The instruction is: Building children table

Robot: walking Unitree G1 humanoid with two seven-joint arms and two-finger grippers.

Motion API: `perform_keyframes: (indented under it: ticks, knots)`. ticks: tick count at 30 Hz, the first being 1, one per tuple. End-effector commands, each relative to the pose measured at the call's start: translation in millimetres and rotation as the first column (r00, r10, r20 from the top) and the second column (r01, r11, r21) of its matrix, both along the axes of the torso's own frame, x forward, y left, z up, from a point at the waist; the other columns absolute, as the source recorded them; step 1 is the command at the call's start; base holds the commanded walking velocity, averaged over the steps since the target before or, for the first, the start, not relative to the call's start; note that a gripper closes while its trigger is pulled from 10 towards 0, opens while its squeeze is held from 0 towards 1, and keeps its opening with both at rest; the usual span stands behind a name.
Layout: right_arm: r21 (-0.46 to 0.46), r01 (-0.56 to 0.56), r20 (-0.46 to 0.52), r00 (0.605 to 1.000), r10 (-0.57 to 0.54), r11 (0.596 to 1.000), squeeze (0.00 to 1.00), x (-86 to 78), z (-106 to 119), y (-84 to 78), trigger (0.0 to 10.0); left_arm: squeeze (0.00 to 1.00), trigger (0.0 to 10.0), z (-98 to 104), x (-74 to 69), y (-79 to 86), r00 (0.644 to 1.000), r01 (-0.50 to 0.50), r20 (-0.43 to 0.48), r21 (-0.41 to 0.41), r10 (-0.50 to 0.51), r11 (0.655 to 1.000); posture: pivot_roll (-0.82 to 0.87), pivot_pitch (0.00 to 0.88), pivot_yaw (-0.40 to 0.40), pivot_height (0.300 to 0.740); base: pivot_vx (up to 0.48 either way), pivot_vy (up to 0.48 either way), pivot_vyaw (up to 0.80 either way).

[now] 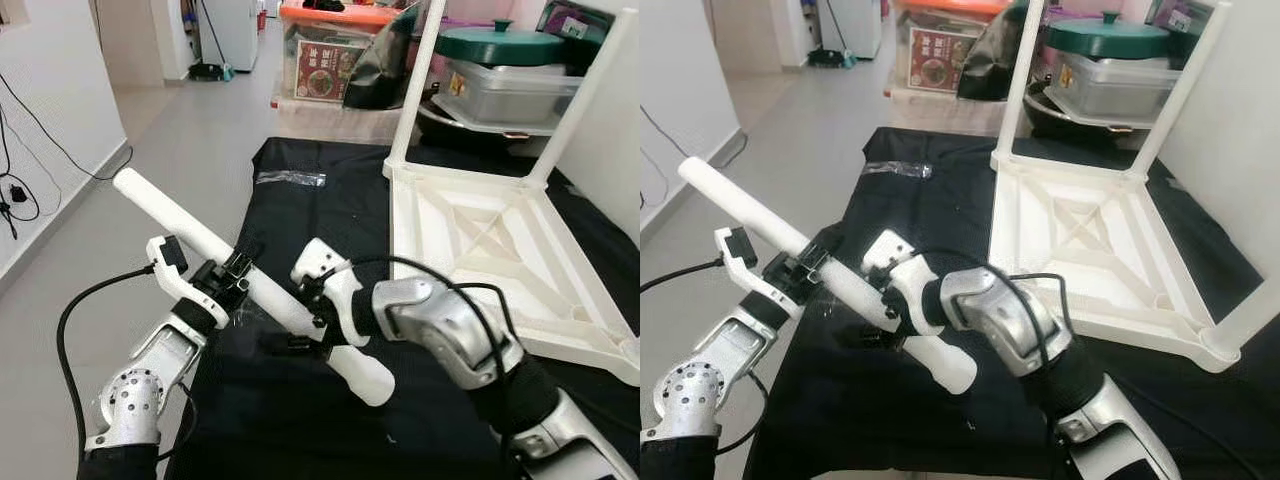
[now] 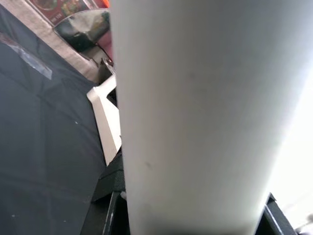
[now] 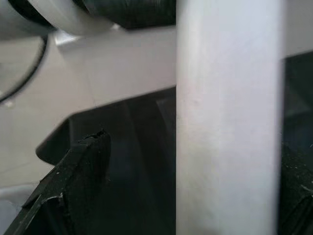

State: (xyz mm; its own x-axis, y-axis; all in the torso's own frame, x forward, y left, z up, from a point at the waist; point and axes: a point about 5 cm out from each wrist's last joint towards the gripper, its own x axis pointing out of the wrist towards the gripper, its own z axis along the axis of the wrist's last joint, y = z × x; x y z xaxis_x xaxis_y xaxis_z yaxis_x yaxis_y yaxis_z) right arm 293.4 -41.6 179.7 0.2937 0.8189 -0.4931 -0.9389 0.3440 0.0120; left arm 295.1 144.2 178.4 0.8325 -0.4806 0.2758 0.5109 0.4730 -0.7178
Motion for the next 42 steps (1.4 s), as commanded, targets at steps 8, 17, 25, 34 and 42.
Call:
perform_keyframes:
  ticks: [8,17,25,34,42]
  knots:
    - [-0.098,0.071,0.036,0.997,-0.068,0.993,0.0,11.2,-28.7,15.1,10.0,0.0,8.6,9.0,0.3,-13.3,0.998,0.04,0.052,0.029,-0.042,0.999,0.0,0.0,-0.074,0.74,0.0,0.0,0.0]
    - [-0.121,0.072,0.047,0.997,-0.067,0.99,0.0,10.6,-36.4,12.0,0.0,0.0,10.0,6.7,-0.8,-18.4,0.997,0.059,0.044,0.077,-0.062,0.995,-0.01,0.0,-0.074,0.74,0.0,0.0,0.0]
    - [-0.123,0.028,0.086,0.996,-0.018,0.992,0.0,8.6,-34.7,8.5,0.0,1.0,10.0,3.3,-0.9,-26.8,0.995,0.063,0.07,0.159,-0.075,0.985,-0.01,0.0,-0.072,0.74,0.0,0.0,0.0]
    - [-0.055,0.094,0.136,0.987,-0.086,0.994,0.0,23.7,-12.7,-6.6,0.0,1.0,10.0,10.9,-5.5,-23.8,0.99,0.072,0.111,0.139,-0.088,0.988,-0.01,0.0,-0.069,0.74,0.0,0.0,0.0]
    - [0.052,0.289,0.181,0.939,-0.294,0.956,0.0,48.6,18.1,-52.4,0.0,0.0,10.0,20.3,-8.8,-1.2,0.992,0.008,0.124,0.041,-0.013,0.999,0.0,0.0,-0.07,0.74,0.0,0.0,0.0]
